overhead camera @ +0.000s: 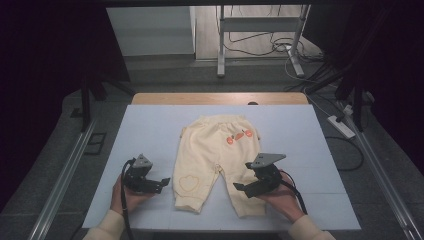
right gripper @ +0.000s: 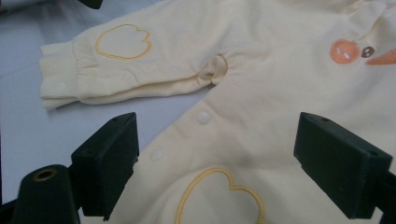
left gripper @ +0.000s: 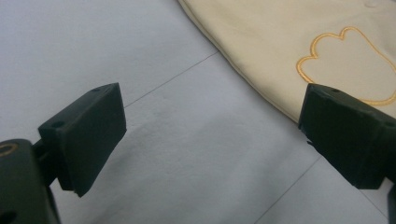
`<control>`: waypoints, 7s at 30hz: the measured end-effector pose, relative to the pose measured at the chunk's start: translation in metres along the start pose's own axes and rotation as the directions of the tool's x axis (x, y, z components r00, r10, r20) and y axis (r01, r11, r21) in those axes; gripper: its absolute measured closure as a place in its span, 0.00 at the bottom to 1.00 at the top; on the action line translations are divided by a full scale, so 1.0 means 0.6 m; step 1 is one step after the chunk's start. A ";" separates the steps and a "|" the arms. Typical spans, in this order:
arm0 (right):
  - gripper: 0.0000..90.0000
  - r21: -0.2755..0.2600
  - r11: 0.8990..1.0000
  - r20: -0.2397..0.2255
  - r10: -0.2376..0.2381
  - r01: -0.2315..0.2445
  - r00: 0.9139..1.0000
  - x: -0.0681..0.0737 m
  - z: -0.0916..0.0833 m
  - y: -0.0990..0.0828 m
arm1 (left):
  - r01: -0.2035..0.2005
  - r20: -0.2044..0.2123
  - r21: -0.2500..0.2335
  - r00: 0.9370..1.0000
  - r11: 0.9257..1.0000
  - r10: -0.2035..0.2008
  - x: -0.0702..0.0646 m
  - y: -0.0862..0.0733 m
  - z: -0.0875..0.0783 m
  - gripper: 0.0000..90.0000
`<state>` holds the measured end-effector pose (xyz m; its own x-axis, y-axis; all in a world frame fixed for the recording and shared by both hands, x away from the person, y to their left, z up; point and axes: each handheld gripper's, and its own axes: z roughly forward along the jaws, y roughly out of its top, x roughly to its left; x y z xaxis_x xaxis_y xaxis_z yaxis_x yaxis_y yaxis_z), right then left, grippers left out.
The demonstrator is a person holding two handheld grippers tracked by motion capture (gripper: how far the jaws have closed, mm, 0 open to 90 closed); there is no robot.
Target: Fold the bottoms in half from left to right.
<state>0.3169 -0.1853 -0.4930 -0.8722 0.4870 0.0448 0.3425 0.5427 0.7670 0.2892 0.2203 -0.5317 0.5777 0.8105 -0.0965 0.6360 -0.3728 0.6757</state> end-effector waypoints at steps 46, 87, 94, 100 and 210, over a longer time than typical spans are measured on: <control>0.16 0.038 0.994 -0.135 -0.097 0.103 0.986 0.079 0.099 0.063 | 0.001 -0.007 -0.002 1.000 1.000 -0.001 0.000 0.002 -0.001 0.08; 0.17 0.082 0.972 -0.281 -0.189 0.219 0.941 0.170 0.184 0.097 | 0.003 -0.009 0.001 1.000 1.000 -0.003 0.001 0.001 -0.001 0.08; 0.21 0.082 0.966 -0.311 -0.211 0.247 0.927 0.187 0.198 0.100 | 0.001 -0.010 0.004 1.000 1.000 -0.001 0.002 0.000 -0.001 0.08; 0.25 0.104 0.955 -0.334 -0.229 0.277 0.914 0.200 0.212 0.101 | 0.002 -0.011 0.005 1.000 1.000 -0.002 0.003 0.000 -0.001 0.08; 0.87 0.119 0.928 -0.226 -0.322 0.354 0.919 0.190 0.195 0.092 | 0.049 0.092 0.047 0.994 0.998 -0.053 0.083 0.193 0.140 0.16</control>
<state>0.2771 -0.0194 -0.5206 -0.9911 0.1184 -0.0606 0.0506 0.7571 0.6513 0.4345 0.1798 -0.5196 0.5880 0.7839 -0.1993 0.6868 -0.3538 0.6349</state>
